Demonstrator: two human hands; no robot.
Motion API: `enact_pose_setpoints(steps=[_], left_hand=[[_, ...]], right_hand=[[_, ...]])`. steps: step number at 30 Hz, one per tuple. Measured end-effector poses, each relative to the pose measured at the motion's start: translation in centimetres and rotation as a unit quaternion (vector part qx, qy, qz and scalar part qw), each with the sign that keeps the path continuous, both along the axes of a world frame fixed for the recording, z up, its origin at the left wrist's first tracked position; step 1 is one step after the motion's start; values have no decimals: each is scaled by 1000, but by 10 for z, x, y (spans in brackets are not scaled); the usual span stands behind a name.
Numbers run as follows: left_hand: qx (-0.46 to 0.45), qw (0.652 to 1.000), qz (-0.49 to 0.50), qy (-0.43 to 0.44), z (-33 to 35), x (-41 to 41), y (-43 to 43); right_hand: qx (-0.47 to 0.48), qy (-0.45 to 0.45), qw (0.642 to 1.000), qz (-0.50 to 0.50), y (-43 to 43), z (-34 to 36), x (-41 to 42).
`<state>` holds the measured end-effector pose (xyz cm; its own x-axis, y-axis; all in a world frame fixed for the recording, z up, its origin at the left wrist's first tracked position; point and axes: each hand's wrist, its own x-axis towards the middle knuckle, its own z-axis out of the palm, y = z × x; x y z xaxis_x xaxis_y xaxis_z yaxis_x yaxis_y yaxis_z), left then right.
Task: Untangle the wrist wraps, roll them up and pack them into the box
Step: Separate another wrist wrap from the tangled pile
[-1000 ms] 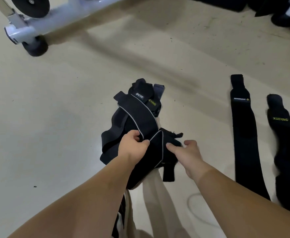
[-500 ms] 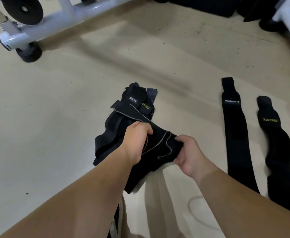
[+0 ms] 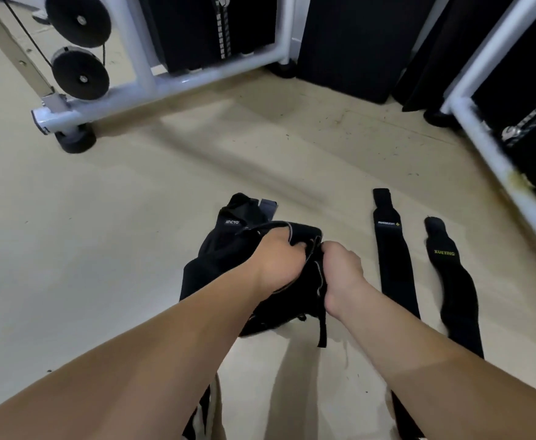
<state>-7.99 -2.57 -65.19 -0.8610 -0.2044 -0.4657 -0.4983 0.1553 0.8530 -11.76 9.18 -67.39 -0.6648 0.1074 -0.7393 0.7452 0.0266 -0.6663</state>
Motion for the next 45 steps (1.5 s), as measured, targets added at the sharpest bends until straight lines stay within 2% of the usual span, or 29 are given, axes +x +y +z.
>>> enact_pose_setpoints(steps=[2, 5, 8, 11, 15, 16, 17, 18, 20, 21, 23, 26, 28, 30, 31, 34, 36, 39, 42, 45], left_hand=[[-14, 999, -26, 35, 25, -3, 6], [-100, 989, -75, 74, 64, -4, 18], [-122, 982, -128, 72, 96, -1, 26], [-126, 962, -234, 64, 127, 3, 33], [-256, 901, -322, 137, 168, 5, 49], [-252, 897, -333, 148, 178, 7, 52], [-203, 908, -333, 150, 189, 10, 55], [-125, 928, -322, 143, 201, 13, 57], [28, 969, -223, 99, 219, 15, 60], [92, 980, -156, 81, 226, 14, 62], [177, 980, -48, 72, 235, 12, 69], [177, 981, 29, 72, 243, 11, 82], [139, 986, 43, 84, 247, 12, 88], [111, 989, 34, 87, 253, 17, 91], [88, 992, 22, 85, 254, 21, 91], [49, 994, -28, 88, 247, 39, 92], [49, 994, -58, 77, 241, 47, 94], [38, 992, -101, 70, 235, 47, 97], [53, 991, -102, 68, 229, 42, 98], [51, 992, -102, 61, 221, 38, 97]], right_hand=[[-48, 11, 999, 2, 6, 21, 1], [-126, 10, 992, 24, 23, 57, 4], [-175, 21, 984, 38, 45, 93, 5], [-165, 37, 983, 75, 66, 134, 7], [-80, 71, 982, 154, 95, 179, 14], [-73, 93, 979, 165, 104, 189, 17], [-76, 110, 976, 172, 112, 199, 22], [-92, 121, 973, 176, 120, 209, 27], [-119, 133, 966, 189, 135, 226, 38], [-115, 139, 964, 195, 141, 229, 43], [-83, 142, 961, 223, 151, 230, 54], [-3, 137, 946, 294, 158, 226, 72], [139, 180, 924, 307, 162, 226, 75], [289, 236, 892, 254, 173, 229, 71], [301, 245, 898, 206, 182, 229, 65], [177, 201, 962, 52, 207, 225, 44], [100, 162, 982, -5, 213, 221, 32], [3, 123, 990, -66, 205, 225, 19], [-96, 101, 986, -90, 189, 230, 9], [-146, 92, 980, -97, 178, 228, 3]])
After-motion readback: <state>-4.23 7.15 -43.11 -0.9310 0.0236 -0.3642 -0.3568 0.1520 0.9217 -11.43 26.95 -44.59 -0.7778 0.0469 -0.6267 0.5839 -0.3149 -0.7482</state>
